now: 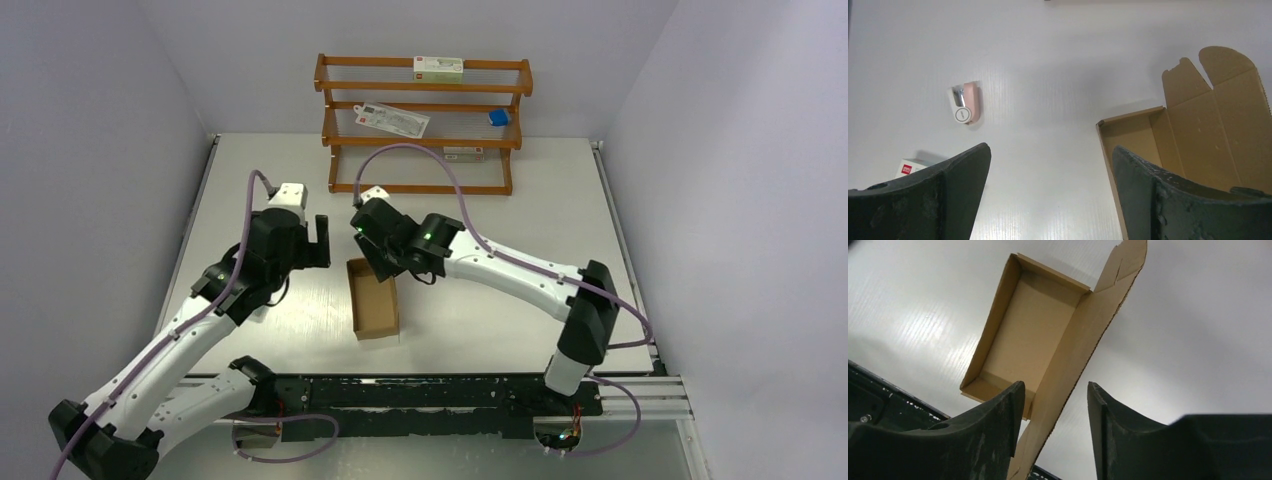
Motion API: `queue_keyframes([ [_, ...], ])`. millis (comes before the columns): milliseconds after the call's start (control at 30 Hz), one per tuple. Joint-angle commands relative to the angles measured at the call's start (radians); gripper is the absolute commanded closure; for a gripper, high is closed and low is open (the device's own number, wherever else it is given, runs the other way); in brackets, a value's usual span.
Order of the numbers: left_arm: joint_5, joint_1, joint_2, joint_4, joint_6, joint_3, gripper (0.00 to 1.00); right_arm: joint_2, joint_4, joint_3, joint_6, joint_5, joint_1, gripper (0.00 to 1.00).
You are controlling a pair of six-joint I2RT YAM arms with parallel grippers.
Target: Fold the paper box
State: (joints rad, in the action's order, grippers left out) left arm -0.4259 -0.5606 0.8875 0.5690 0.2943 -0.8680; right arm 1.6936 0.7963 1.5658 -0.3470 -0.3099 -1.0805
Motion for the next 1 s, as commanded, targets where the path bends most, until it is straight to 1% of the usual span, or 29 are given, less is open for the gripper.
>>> queue_keyframes([
  [0,-0.039,0.022,-0.039,-0.016,-0.030,0.007,0.04,0.060,0.119,0.076,0.010,-0.044,-0.006,0.52],
  [100,-0.050,0.047,-0.052,-0.013,-0.023,0.010,0.04,0.089,0.163,0.107,0.021,-0.082,-0.008,0.69],
  [167,-0.034,0.074,-0.063,-0.019,-0.023,0.013,0.04,0.102,0.176,0.121,0.042,-0.088,-0.008,0.84],
  [267,-0.024,0.114,-0.077,-0.020,-0.021,0.014,0.04,0.124,0.197,0.146,0.115,-0.076,-0.007,0.95],
  [333,-0.030,0.140,-0.093,-0.023,-0.017,0.016,0.04,0.137,0.214,0.163,0.202,-0.083,-0.005,1.00],
  [467,0.003,0.195,-0.115,-0.037,-0.018,0.024,0.04,0.171,0.237,0.197,0.387,-0.070,-0.004,1.00],
  [600,0.032,0.220,-0.112,-0.040,-0.019,0.023,0.04,0.177,0.200,0.192,0.596,0.037,0.002,1.00],
  [800,0.058,0.226,-0.123,-0.046,-0.027,0.027,0.04,0.138,0.075,0.125,0.903,0.167,0.028,1.00],
  [967,0.070,0.234,-0.130,-0.052,-0.030,0.031,0.04,0.129,0.016,0.137,1.064,0.298,0.086,1.00],
])
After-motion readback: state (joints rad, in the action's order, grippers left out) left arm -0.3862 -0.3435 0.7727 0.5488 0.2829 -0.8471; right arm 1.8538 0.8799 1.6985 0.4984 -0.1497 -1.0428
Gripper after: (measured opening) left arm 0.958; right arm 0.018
